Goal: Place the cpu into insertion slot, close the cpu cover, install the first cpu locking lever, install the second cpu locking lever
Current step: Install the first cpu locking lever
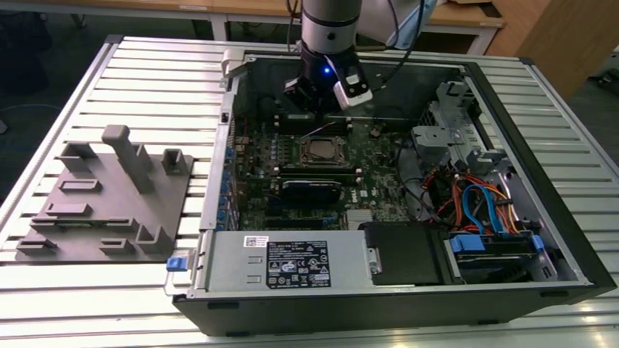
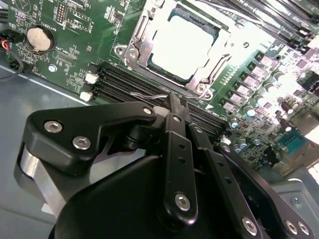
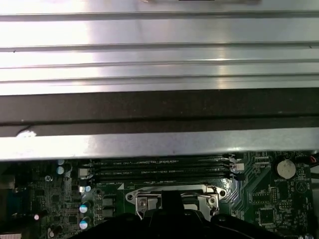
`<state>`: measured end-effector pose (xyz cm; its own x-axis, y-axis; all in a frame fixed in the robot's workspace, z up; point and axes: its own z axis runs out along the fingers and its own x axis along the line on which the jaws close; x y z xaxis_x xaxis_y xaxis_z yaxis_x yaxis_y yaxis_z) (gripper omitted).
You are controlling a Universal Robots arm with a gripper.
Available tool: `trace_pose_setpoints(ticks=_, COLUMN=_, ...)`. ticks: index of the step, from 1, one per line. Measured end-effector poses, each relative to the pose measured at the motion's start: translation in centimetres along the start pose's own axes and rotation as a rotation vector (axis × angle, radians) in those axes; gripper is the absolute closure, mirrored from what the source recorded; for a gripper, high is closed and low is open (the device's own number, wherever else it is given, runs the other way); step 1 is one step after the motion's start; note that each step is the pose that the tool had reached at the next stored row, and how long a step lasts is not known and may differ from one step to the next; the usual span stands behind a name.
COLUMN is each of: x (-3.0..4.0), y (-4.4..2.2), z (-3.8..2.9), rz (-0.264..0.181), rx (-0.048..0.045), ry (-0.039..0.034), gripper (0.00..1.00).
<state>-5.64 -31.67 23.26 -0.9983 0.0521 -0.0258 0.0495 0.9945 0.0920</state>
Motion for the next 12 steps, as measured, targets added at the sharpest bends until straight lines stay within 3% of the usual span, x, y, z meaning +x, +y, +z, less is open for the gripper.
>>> trace_pose_setpoints(ticks=12, x=-0.41, y=0.67, z=0.54, rz=0.0, rx=0.0, ry=0.0001, gripper=0.9)
